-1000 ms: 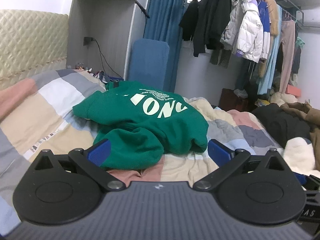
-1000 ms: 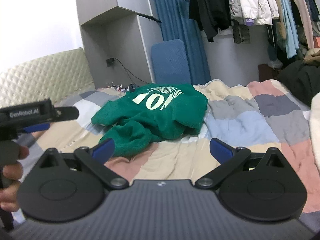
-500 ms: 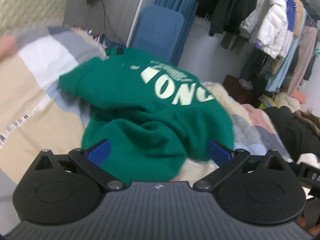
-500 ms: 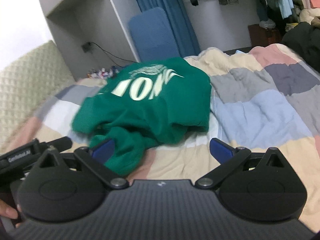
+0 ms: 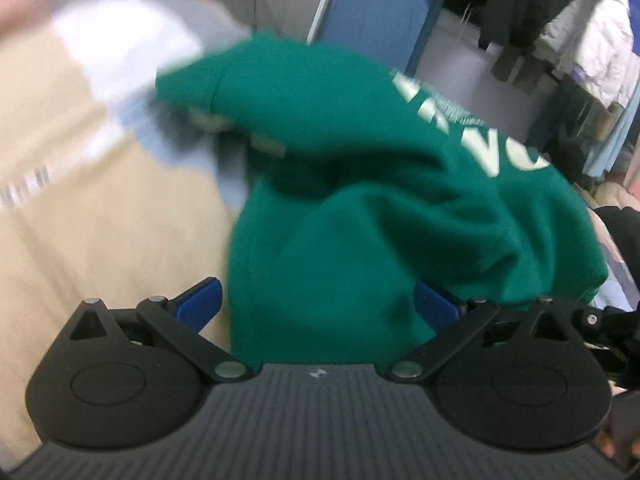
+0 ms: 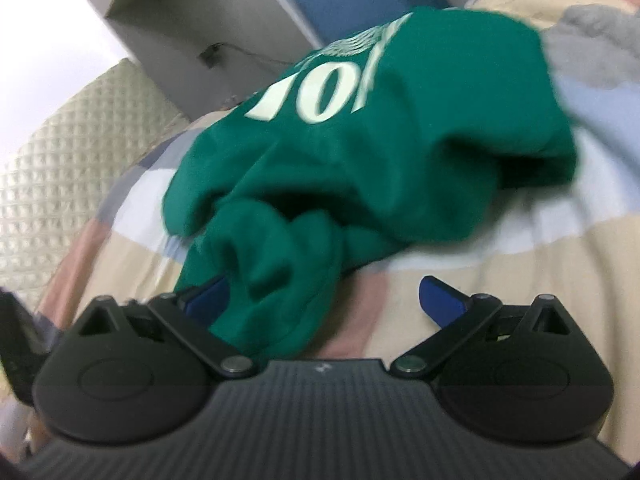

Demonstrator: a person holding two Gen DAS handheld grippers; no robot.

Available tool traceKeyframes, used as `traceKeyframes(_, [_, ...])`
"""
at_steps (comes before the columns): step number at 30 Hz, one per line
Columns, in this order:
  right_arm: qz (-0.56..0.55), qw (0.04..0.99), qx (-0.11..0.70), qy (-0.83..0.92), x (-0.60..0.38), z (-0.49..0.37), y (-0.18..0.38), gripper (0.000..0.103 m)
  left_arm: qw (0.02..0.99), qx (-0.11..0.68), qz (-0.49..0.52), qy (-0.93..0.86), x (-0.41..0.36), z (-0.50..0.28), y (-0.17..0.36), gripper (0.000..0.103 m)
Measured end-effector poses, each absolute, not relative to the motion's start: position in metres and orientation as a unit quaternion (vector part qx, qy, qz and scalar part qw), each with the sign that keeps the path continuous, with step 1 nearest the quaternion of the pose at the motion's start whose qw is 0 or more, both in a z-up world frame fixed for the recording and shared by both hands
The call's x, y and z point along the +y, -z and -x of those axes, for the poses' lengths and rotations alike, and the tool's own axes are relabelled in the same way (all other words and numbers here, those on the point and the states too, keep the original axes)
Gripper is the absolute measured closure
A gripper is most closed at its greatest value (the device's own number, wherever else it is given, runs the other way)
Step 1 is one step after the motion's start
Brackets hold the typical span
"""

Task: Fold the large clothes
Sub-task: 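Reach both grippers into the green hoodie and close on the fabric, then lift the hoodie with both grippers and shake it out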

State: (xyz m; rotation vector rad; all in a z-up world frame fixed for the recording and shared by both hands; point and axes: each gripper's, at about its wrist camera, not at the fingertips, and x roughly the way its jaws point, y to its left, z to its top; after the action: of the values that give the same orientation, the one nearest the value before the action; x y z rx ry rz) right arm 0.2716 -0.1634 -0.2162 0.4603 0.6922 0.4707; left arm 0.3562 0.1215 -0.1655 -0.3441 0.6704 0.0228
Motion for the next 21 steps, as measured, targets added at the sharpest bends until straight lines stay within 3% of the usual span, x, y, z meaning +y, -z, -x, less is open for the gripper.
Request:
traceKeyframes(3, [-0.199, 0.883, 0.341, -0.256, -0.145, -0.277, 0.223, 0.017, 0.927, 0.321, 0.192, -0.002, 0.128, -0.36, 0.178, 0.003])
traceKeyframes(6, [-0.209, 0.874, 0.345, -0.271, -0.136, -0.282, 0.228, 0.033, 0.936, 0.299, 0.183, 0.029, 0.122, -0.365, 0.18, 0.014])
traceKeyframes(8, [-0.19, 0.873, 0.355, -0.275, -0.132, -0.282, 0.227, 0.062, 0.932, 0.305, 0.192, 0.029, 0.12, -0.368, 0.185, 0.031])
traceKeyframes(11, [-0.184, 0.878, 0.345, -0.277, -0.134, -0.28, 0.22, 0.083, 0.933, 0.309, 0.183, 0.03, 0.112, -0.372, 0.183, 0.051])
traceKeyframes(12, [-0.181, 0.881, 0.339, -0.278, -0.137, -0.277, 0.214, 0.086, 0.935, 0.303, 0.183, 0.036, 0.113, -0.372, 0.184, 0.055])
traceKeyframes(14, [-0.184, 0.883, 0.33, -0.278, -0.144, -0.273, 0.206, 0.093, 0.93, 0.306, 0.199, 0.039, 0.113, -0.369, 0.181, 0.073])
traceKeyframes(16, [-0.184, 0.888, 0.315, -0.281, -0.153, -0.267, 0.198, 0.094, 0.925, 0.3, 0.227, 0.056, 0.113, -0.364, 0.175, 0.082])
traceKeyframes(21, [-0.152, 0.899, 0.291, -0.29, -0.163, -0.237, 0.168, 0.095, 0.924, 0.269, 0.254, 0.1, 0.095, -0.332, 0.144, 0.087])
